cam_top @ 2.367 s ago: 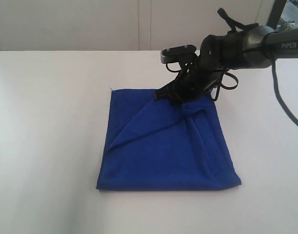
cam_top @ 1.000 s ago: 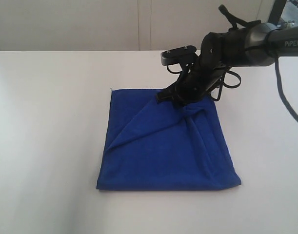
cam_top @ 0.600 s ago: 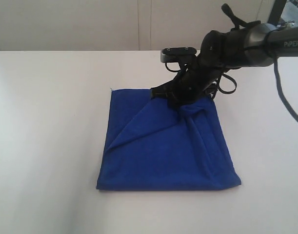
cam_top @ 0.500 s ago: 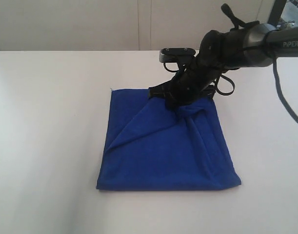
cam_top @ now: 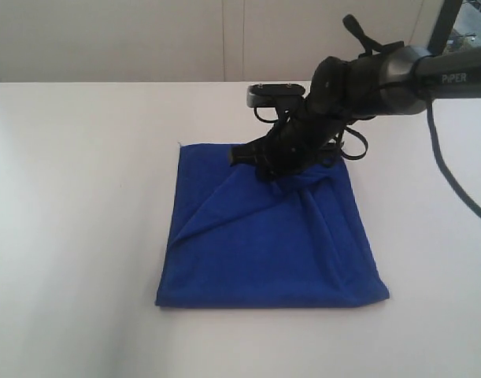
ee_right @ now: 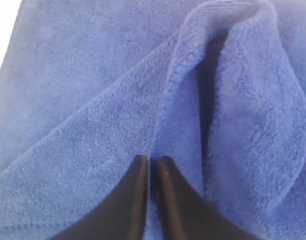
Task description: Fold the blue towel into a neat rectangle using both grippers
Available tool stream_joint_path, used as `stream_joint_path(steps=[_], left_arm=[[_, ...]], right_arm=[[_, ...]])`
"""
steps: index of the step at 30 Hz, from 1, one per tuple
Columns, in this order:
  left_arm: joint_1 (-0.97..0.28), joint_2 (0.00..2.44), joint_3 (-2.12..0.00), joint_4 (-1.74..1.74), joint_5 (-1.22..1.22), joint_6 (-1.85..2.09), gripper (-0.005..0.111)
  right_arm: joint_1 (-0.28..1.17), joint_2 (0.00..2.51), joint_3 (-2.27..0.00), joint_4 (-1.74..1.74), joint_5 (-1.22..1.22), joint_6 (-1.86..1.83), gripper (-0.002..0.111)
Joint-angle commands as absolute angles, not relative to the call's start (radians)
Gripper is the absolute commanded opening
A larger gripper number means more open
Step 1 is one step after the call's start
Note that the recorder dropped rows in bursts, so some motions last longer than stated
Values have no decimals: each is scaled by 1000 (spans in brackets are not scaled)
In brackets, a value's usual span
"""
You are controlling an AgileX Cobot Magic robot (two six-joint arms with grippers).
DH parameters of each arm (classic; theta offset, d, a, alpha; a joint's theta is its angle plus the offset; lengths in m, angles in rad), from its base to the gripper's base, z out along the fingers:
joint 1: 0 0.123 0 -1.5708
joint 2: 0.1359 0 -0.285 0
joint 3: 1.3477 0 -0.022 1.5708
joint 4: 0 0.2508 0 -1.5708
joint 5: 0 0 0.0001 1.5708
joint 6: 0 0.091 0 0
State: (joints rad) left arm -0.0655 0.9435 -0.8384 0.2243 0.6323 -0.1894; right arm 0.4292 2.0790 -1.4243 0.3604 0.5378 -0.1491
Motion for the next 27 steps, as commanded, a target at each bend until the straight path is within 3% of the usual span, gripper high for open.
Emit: stream_joint_path(steps=[1,9,27], left_arm=[[-66,935,-838,222,644,-195,0],[-66,935,-838,222,644,-195,0],[-66,935,-838,222,644,-195,0]], right_arm=[[425,2035,-1435,354,530,-161,26],[340,1988,-1443,249,568,-152,28],[369,2036,-1443,274,556,-161,28]])
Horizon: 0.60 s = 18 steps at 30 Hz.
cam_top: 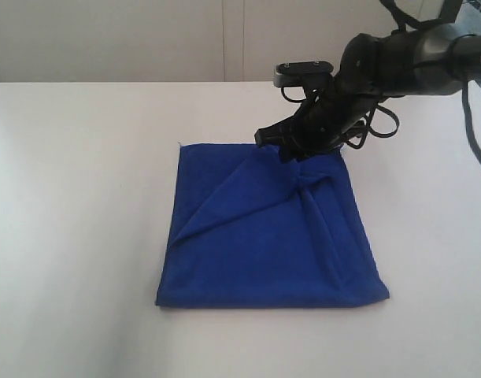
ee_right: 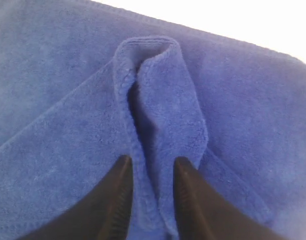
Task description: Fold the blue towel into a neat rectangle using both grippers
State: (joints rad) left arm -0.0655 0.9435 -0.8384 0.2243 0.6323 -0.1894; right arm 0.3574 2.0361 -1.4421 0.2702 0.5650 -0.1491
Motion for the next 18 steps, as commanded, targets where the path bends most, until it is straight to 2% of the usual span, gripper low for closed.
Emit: stream_joint_path(steps=[1,13,15,18], left_arm=[[-66,935,-838,222,644,-195,0],[-66,935,-838,222,644,-195,0],[-66,935,-838,222,644,-195,0],[-66,935,-838,222,644,-195,0]], right_arm=[[369,2036,-1443,274,553,-161,28],[369,2086,-1443,280,576,-161,27],[369,2081,-1443,282,576,-161,25],[369,2077,-1443,287,576,-161,14]])
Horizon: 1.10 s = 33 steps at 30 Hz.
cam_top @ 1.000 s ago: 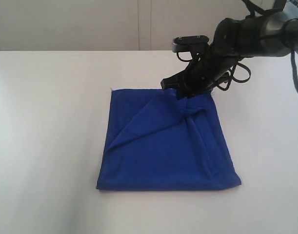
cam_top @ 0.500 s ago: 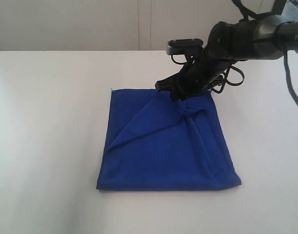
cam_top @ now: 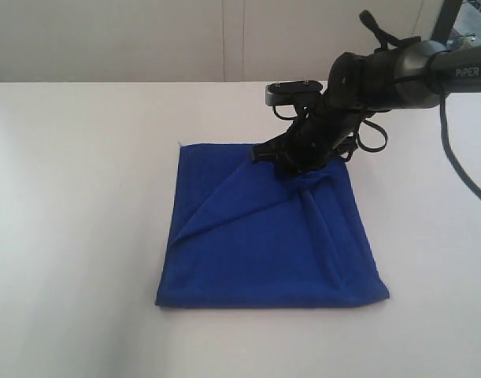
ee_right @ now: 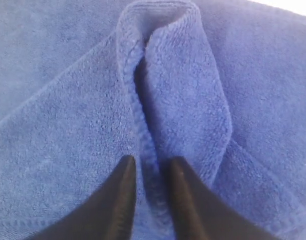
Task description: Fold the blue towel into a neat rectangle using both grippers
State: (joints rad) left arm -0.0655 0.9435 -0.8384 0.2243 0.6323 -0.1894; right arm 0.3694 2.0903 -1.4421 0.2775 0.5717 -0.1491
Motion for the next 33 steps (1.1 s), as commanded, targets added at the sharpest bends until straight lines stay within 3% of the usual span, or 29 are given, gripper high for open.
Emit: stream_joint_path(steps=[1,3,22,23,27,33], left_arm=[[-66,935,-838,222,644,-195,0],[-66,935,-838,222,644,-195,0],[-66,935,-838,222,644,-195,0],[-66,935,-838,222,644,-195,0],[-66,935,-838,222,644,-195,0],[-66,935,-838,222,644,-195,0]], right_arm=[[371,2075,-1443,289,576,-161,8],[376,2075,-1443,303,578,-161,0],[478,2098,-1476,445,575,-241,0],[478,2098,-1476,441,575,-241,2],[476,2039,-1478,374,575,-240,29],[456,2030,-1475,296,606,-170,29]])
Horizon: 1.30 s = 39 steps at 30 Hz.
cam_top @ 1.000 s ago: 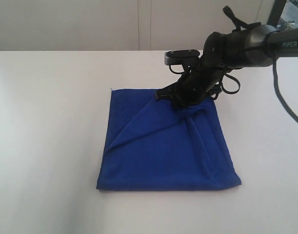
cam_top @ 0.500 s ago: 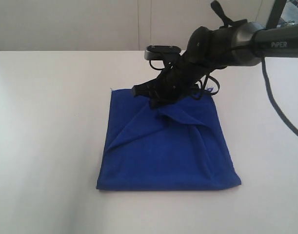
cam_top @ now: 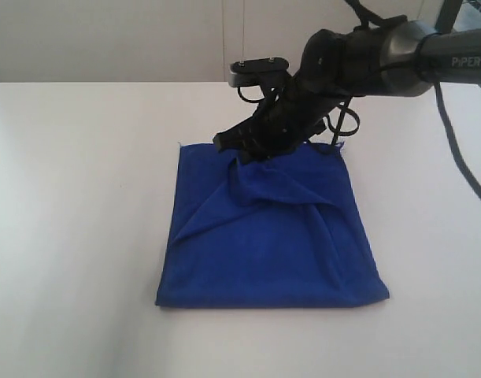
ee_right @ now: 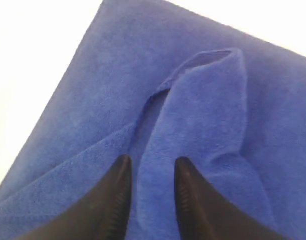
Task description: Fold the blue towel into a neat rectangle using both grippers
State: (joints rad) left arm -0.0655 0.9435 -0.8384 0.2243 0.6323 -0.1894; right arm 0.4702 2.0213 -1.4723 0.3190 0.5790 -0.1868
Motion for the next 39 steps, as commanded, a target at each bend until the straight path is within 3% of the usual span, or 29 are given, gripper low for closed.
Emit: stream_joint_path(steps=[1,6,11,20,24,28,39], left_arm=[[-66,935,-838,222,644,-195,0],[-66,935,-838,222,644,-195,0],[-66,935,-838,222,644,-195,0],[-66,935,-838,222,644,-195,0],[-66,935,-838,222,644,-195,0],[-66,935,-838,222,644,-195,0],[-66,935,-838,222,644,-195,0]], right_arm=[[457,2036,-1475,296,615,-170,29],[468,2056,-1475,299,630,-170,30],[484,2060,-1475,295,628,-173,43],[488,2106,-1475,295,625,-173,43],[488,2099,-1477,268,621,-165,29],[488,2063,-1477,184,621,-69,1],[379,2014,-1477,71,654,-40,0]])
